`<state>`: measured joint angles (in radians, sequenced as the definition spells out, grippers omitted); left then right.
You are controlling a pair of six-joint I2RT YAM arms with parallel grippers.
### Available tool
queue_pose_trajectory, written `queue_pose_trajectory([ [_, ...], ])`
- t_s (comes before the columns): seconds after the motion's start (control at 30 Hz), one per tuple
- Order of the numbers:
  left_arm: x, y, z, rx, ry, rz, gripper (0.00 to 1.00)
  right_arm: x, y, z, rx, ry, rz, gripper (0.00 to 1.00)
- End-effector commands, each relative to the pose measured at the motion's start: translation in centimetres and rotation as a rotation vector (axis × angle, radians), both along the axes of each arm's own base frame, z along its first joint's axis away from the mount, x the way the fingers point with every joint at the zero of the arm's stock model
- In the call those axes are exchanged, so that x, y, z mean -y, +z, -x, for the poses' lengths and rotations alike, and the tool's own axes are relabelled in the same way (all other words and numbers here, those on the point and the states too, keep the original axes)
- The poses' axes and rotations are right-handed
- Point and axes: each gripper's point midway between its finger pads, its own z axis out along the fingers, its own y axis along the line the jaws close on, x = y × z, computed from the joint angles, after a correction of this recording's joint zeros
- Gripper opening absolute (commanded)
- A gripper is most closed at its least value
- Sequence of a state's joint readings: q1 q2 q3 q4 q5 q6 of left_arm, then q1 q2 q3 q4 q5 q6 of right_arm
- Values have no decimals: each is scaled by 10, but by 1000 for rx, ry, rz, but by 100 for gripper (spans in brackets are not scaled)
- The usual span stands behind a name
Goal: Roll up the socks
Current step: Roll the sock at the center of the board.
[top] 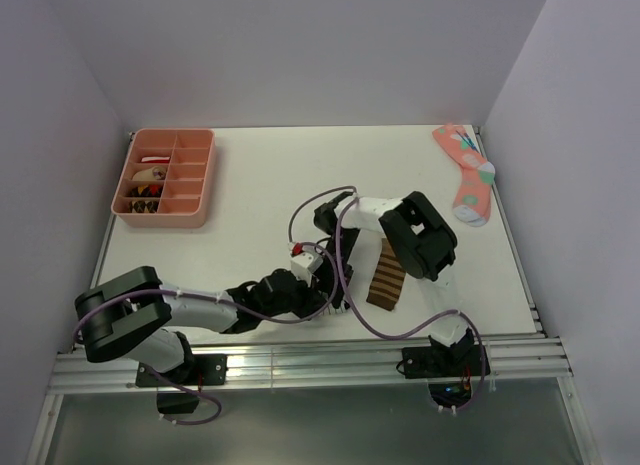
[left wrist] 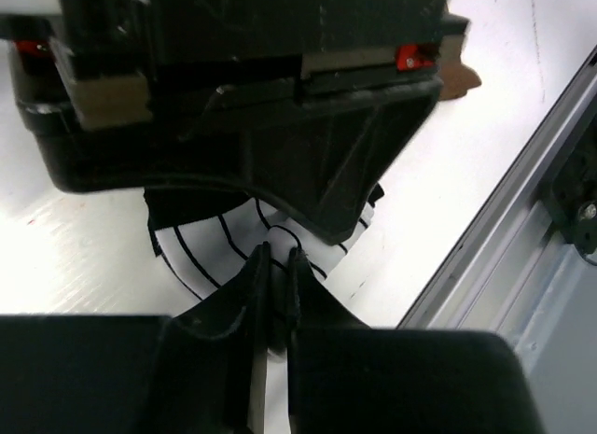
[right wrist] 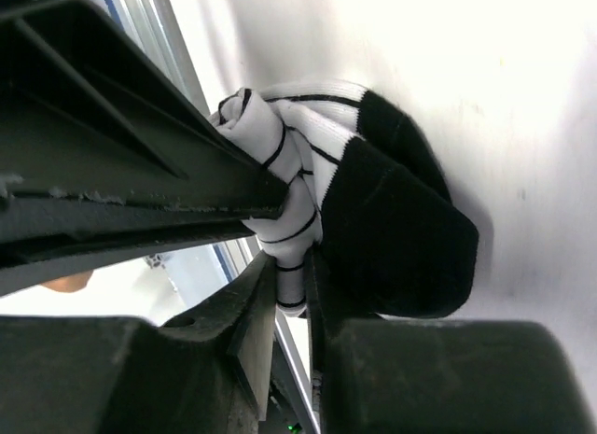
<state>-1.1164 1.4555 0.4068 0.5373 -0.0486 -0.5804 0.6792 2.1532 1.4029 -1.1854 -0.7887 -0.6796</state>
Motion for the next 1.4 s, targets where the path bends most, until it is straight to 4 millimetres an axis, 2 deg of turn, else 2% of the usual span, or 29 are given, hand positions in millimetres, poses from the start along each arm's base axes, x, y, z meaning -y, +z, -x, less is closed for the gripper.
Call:
queue_pose_trajectory([
  [0.0,7,-10,6,-97,16,-29,2,15,-36,-35,254,39,62,30],
  [0.03,7,-10,6,-100,16,-35,0,16,-39,-37,265,40,61,30],
  [0.07,6,-12,7,-121,28,-38,0,14,-35,-41,298,12,65,39],
  [0.13,3,-18,8,-153,52,-64,0,17,-38,-48,360,-13,76,44],
  [0.23,1,-23,10,-205,80,-81,0,16,-27,-63,438,-81,50,50],
  [0.4,-3,-22,14,-259,103,-99,0,31,-6,-83,504,-203,6,51],
  [0.43,-4,-22,15,-267,105,-100,0,40,-5,-90,517,-238,3,51],
  [0.6,-11,-20,9,-308,138,-96,0,61,27,-106,630,-299,-76,51],
  [0.7,-16,-23,5,-327,157,-100,0,66,37,-104,663,-295,-112,51],
  [0.83,-20,-29,3,-374,163,-99,1,70,51,-91,754,-229,-207,51],
  [1.0,-20,-29,1,-435,146,-75,0,73,60,-73,839,-148,-308,51],
  [1.1,-23,-34,-3,-470,154,-76,0,76,61,-70,938,-117,-324,51],
  [1.2,-23,-36,-4,-497,144,-85,0,69,56,-63,1019,-57,-318,50],
  [1.37,-23,-39,-5,-559,122,-97,0,41,49,-36,1084,63,-369,45],
])
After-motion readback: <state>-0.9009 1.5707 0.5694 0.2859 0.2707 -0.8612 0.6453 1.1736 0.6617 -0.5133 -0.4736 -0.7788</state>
